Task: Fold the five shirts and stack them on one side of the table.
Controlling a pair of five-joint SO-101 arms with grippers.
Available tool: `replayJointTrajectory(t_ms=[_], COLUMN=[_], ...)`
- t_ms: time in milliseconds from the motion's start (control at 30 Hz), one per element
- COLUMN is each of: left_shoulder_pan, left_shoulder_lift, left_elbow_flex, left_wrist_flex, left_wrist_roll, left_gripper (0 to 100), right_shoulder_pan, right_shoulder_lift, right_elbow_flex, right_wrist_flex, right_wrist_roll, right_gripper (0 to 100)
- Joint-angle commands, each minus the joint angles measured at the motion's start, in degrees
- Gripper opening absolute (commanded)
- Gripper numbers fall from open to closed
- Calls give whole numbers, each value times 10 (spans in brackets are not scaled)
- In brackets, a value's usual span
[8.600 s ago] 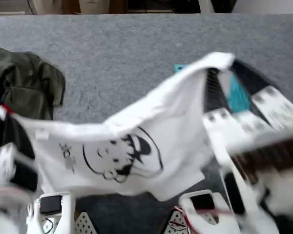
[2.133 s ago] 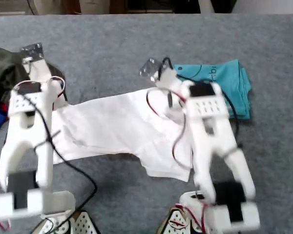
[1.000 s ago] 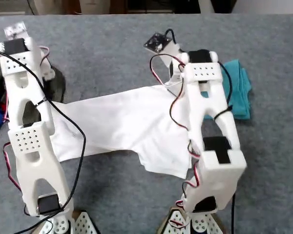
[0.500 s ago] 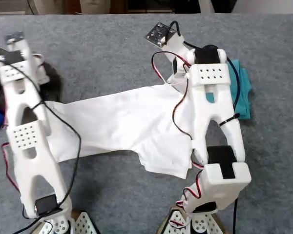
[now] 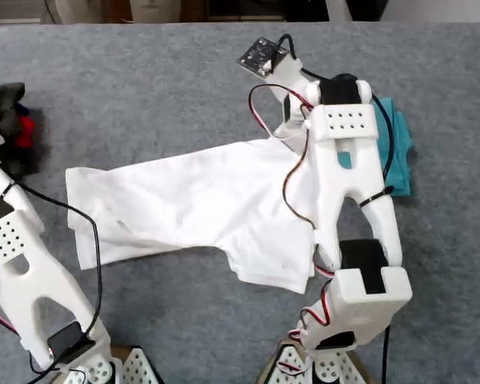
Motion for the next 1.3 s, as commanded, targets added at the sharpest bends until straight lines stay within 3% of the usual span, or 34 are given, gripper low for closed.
replayJointTrajectory(t_ms=[0,100,233,400,633,767,1033,1267], left_shoulder_pan=[40,115,181,240,246,230,204,226], left_shoulder_lift=[-16,-10,-24,-39,-41,-43,-55,-233], left_elbow_flex=[-87,-154,-135,18,241,277,293,341], left_wrist_flex=[72,160,156,156,148,153,154,154], left_wrist_roll=[12,13,69,84,84,57,29,32], left_gripper=[52,52,51,31,19,18,18,18], right_shoulder_pan=[-11,-15,-24,-15,40,55,42,27], right_shoulder_lift=[-36,-29,18,108,170,170,170,169], right_elbow_flex=[-11,-8,21,21,20,14,-74,-223], right_wrist_flex=[5,-9,-90,-159,-214,-231,-148,11], right_wrist_roll=[5,5,1,1,1,1,1,0], right_gripper=[5,5,5,5,5,5,5,5])
